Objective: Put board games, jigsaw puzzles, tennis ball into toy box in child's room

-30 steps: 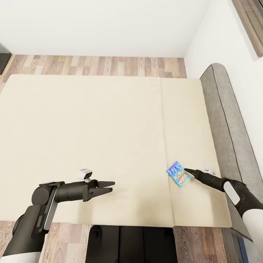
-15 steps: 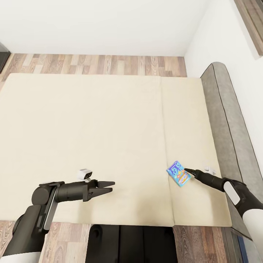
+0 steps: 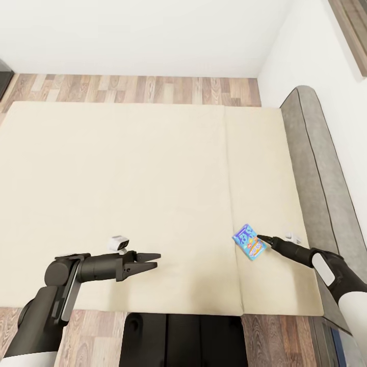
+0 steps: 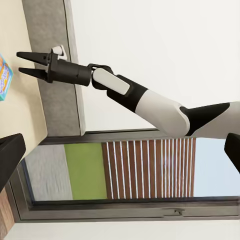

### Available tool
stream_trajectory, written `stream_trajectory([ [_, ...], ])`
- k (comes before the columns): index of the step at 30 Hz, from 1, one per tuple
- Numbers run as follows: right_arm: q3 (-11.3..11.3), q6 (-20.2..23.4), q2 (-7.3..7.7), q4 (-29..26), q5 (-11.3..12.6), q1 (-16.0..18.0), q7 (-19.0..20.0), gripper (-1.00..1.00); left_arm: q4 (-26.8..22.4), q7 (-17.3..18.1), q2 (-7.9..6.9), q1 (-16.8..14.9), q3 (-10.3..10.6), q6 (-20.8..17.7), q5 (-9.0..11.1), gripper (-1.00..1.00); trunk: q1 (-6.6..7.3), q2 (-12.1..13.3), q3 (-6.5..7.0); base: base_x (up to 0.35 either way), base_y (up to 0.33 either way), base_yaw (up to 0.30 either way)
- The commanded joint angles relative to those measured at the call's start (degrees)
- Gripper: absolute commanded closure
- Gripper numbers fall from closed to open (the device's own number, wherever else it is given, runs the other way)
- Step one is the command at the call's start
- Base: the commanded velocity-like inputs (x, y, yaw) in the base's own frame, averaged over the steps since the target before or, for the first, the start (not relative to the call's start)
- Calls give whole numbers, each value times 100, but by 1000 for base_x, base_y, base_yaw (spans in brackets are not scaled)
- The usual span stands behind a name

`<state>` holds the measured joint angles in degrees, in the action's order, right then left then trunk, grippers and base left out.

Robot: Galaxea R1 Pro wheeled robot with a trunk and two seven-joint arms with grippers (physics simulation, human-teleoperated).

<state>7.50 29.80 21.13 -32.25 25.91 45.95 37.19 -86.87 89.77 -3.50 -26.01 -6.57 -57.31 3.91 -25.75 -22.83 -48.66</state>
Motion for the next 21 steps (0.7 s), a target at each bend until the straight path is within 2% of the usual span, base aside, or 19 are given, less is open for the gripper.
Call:
stream_trajectory([
  [1, 15, 44, 1, 0, 28, 2, 8, -100, 0, 23, -2, -3, -1, -61, -4, -100, -3, -9, -11, 0, 0, 0],
  [21, 15, 37, -3, -7, 34, 2, 8, -100, -1, 23, 2, -2, 7, -61, -4, -100, -3, -9, -128, 0, 0, 0],
])
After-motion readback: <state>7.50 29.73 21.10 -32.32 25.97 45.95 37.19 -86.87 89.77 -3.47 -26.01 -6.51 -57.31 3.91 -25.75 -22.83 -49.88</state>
